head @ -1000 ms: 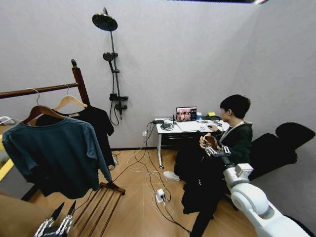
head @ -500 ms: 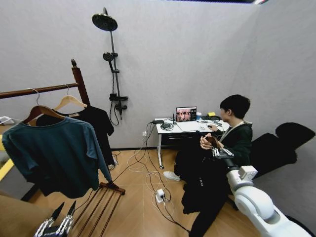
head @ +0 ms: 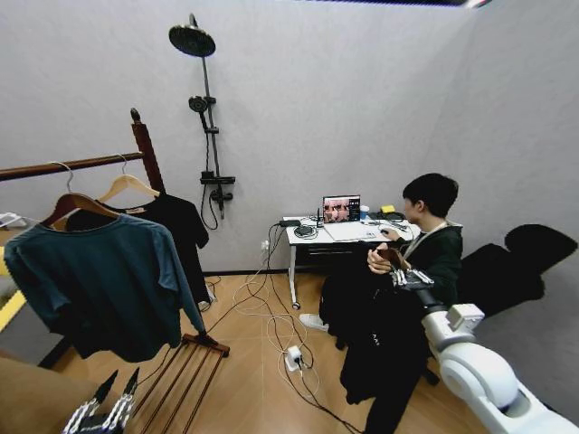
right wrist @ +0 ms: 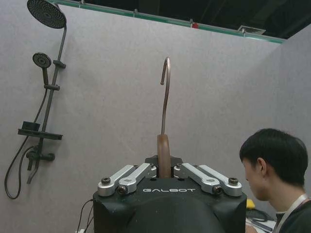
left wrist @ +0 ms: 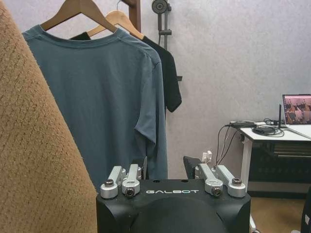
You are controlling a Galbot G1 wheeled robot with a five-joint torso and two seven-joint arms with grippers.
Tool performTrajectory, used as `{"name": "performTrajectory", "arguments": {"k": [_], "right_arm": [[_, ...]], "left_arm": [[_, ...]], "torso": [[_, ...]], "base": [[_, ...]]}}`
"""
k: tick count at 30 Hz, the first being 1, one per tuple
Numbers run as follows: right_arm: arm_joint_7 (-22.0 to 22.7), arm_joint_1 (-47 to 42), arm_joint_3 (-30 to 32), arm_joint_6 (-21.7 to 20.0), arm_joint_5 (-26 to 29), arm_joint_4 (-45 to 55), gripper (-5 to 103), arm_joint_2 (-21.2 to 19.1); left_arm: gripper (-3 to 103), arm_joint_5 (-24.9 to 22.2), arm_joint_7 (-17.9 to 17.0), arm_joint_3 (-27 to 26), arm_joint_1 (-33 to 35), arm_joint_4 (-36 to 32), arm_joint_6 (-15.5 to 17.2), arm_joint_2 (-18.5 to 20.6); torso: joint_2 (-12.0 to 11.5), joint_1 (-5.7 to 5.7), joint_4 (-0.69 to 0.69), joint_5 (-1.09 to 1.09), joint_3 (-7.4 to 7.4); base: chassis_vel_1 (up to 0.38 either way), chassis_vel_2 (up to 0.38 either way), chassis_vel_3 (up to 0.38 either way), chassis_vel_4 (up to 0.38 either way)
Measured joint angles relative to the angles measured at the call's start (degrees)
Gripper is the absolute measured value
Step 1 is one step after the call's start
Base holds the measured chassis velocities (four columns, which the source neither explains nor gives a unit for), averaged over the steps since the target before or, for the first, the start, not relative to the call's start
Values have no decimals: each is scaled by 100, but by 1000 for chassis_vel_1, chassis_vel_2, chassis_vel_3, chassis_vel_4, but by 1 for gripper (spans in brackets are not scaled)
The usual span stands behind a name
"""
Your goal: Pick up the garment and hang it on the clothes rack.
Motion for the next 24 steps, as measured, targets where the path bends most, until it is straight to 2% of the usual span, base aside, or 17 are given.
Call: {"name": "performTrajectory", "arguments": {"k": [5, 18, 24], "right_arm": [[-114, -13, 94, 100, 103, 18, 9, -131], [-104, 240, 128, 26, 556, 14, 9, -336], [-96, 225, 142, 15, 587, 62, 9, -370]], "left_arm": [[46, 0, 0, 0, 0, 0, 0, 0], [46, 0, 0, 0, 0, 0, 0, 0], [46, 0, 0, 0, 0, 0, 0, 0]], "torso": [[0, 0, -1, 0, 0], [0, 0, -1, 0, 0], [0, 0, 1, 0, 0]], "base": [[0, 0, 0, 0], [0, 0, 0, 0], [15, 9, 20, 18]]}}
